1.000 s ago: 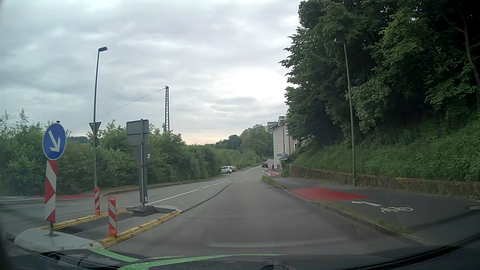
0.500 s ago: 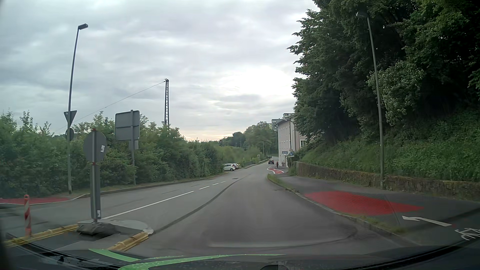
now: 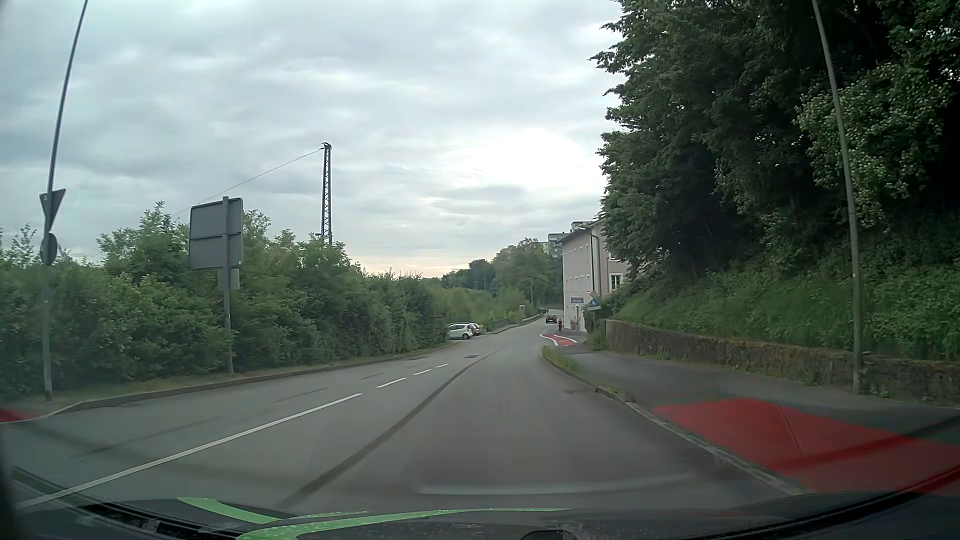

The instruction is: Follow the waypoints while adhering to traffic rules and regulations

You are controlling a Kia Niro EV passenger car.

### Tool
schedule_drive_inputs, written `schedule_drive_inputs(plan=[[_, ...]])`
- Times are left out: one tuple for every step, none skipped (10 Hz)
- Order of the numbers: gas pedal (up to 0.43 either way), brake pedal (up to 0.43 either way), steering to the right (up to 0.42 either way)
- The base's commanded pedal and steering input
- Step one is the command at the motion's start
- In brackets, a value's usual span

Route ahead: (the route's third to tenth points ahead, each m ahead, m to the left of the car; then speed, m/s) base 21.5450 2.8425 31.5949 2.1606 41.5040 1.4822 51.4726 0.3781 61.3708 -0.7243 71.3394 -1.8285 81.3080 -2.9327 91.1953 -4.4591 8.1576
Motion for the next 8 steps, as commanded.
schedule_drive_inputs(plan=[[0.378,0.0,-0.013],[0.358,0.0,-0.013],[0.358,0.0,-0.013],[0.339,0.0,-0.012],[0.311,0.0,-0.009],[0.299,0.0,-0.006],[0.268,0.0,-0.004],[0.209,0.0,-0.004]])
